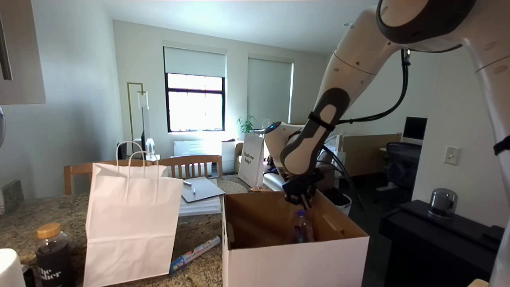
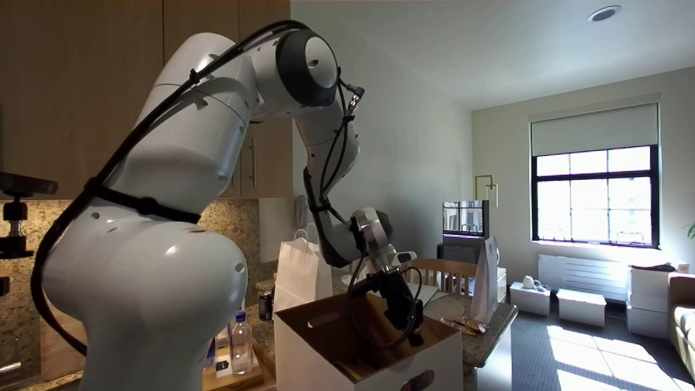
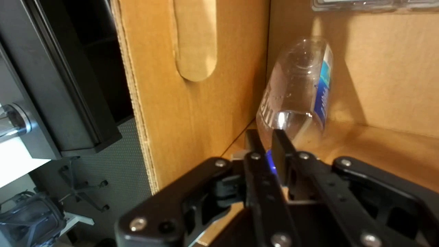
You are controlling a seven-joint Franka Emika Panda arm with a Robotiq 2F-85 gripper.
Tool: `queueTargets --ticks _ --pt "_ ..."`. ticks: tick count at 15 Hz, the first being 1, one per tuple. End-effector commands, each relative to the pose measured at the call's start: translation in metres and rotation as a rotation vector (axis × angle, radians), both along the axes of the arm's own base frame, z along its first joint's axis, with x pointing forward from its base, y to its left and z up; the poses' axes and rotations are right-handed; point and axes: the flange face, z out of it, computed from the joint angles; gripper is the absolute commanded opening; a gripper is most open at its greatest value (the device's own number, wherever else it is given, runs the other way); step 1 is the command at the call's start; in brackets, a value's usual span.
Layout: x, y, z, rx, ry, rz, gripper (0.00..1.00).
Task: Remove the water bottles from the box
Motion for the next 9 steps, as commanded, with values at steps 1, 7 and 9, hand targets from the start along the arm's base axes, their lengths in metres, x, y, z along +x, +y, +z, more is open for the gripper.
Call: queueTargets --ticks 1,7,9 --pt "-0.005 0.0 -0.009 0.03 -0.008 -0.04 0.46" --pt "0.02 0.006 -0.041 0.07 -0.14 -0.021 0.84" --pt "0.027 -0.001 -0.053 0.053 -0.169 -0.009 0.97"
